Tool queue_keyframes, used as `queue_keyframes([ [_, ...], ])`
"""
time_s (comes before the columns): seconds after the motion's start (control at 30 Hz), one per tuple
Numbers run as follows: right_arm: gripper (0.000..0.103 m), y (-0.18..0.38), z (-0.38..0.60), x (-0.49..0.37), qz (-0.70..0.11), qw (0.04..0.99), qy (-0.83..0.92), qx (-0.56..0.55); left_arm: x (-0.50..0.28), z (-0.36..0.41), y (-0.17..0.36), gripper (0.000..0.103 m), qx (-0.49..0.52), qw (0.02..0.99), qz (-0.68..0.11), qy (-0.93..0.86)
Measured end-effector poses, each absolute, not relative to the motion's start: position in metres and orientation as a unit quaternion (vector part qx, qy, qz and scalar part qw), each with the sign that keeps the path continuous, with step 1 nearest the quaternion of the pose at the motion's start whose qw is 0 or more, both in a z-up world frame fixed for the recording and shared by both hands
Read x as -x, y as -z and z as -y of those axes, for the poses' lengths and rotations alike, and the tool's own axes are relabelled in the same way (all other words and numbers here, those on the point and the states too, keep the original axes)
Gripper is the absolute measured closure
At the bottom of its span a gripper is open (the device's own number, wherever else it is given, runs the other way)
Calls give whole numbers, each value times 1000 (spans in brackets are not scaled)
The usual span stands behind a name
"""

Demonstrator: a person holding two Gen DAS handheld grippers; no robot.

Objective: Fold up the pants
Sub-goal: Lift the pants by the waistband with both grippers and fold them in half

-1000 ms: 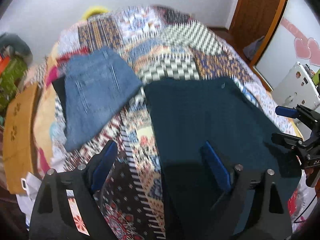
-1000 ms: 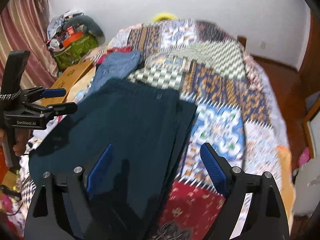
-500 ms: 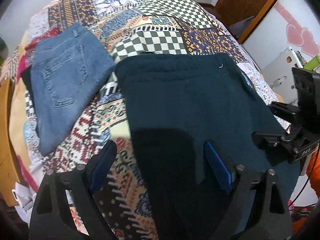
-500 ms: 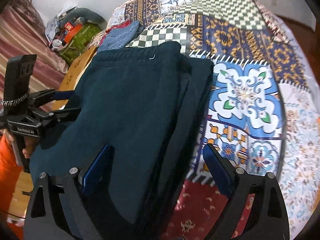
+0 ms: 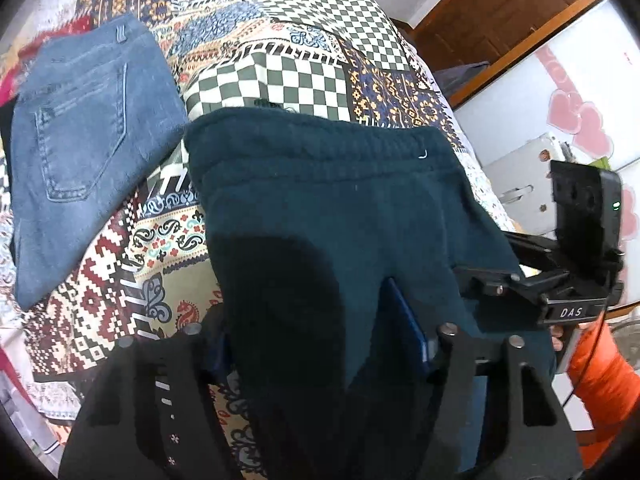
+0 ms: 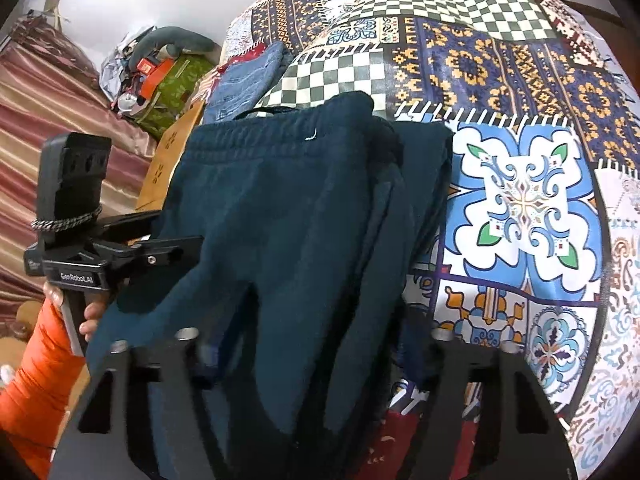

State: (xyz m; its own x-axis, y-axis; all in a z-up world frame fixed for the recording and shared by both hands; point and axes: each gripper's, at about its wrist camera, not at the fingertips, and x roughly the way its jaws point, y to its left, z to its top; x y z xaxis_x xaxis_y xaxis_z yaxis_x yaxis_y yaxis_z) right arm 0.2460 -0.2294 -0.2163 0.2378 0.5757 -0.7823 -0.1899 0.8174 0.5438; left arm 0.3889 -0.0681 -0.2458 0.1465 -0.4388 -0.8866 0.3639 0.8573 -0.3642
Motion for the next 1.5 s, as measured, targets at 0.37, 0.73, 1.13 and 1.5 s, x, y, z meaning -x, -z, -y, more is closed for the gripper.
queue_keyframes([
  [0.37, 72, 157, 215, -227, -504, 826, -232, -99, -351, 52, 184, 70, 18, 819, -509, 263],
  [0.73, 74, 68, 154, -239, -394, 880, -262, -27, -316, -11, 80, 74, 33, 900, -374, 219],
  [1.13, 74, 47, 73, -308, -344, 891, -297, -7, -358, -102, 44, 74, 26, 943, -311, 118],
  [1.5, 74, 104, 25, -390, -395, 870, -294, 14, -442, -145, 116, 74, 59, 931, -350, 80],
])
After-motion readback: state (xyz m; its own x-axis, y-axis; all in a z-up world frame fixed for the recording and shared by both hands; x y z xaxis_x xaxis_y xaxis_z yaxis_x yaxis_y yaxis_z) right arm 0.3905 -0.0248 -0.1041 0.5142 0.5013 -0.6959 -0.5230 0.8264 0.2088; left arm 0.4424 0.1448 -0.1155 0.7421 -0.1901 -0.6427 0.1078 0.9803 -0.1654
